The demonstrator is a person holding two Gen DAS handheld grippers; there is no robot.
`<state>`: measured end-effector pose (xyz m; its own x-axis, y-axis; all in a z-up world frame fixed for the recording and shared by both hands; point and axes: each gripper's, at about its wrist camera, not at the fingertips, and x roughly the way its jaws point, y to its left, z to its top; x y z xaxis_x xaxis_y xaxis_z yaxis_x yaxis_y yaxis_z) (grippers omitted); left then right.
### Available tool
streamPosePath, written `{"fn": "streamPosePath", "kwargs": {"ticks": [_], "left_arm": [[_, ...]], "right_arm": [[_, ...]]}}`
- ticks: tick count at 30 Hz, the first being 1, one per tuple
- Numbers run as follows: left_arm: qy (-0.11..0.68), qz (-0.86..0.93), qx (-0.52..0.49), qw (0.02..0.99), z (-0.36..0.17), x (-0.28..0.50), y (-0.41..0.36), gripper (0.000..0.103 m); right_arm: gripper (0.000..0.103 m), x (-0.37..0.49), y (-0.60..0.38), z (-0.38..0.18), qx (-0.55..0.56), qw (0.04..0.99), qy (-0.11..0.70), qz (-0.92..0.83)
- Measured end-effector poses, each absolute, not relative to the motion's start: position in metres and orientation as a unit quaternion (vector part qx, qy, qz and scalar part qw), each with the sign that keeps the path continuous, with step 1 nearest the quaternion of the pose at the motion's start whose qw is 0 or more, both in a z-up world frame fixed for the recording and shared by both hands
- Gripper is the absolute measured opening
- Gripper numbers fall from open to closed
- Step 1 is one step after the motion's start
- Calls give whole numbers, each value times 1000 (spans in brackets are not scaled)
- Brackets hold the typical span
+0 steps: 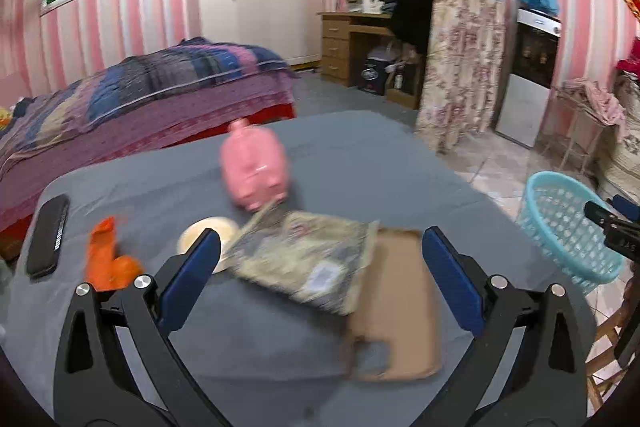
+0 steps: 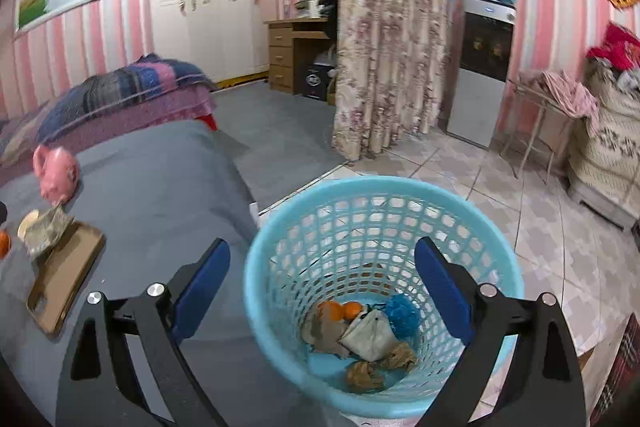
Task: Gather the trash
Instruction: 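Return both tools to the table, then grasp the printed snack packet with the right tool while the left tool grasps the white bowl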
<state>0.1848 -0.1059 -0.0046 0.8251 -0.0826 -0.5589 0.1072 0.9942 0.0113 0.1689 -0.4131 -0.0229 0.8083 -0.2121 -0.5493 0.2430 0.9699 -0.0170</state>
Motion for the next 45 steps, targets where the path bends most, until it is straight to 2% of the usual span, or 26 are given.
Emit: {"fn": "streamPosePath", "kwargs": {"ticks": [25, 35, 41, 44, 45], "left_arm": [[324, 90, -37, 941, -43, 145, 82, 97], [344, 106, -56, 931, -58, 149, 116, 97], [351, 109, -64, 928, -62, 149, 125, 97], [353, 108, -65, 927, -61, 151, 127, 97], [352, 107, -65, 928, -60, 152, 127, 97]], "right_arm": [[92, 172, -258, -44, -21, 950, 311, 32], [91, 193, -184, -48, -47, 936, 335, 95], [91, 214, -133, -55, -108, 926, 345, 111], [87, 220, -120, -60, -127, 923, 346, 114], [75, 222, -114, -62, -139, 919, 349, 117]]}}
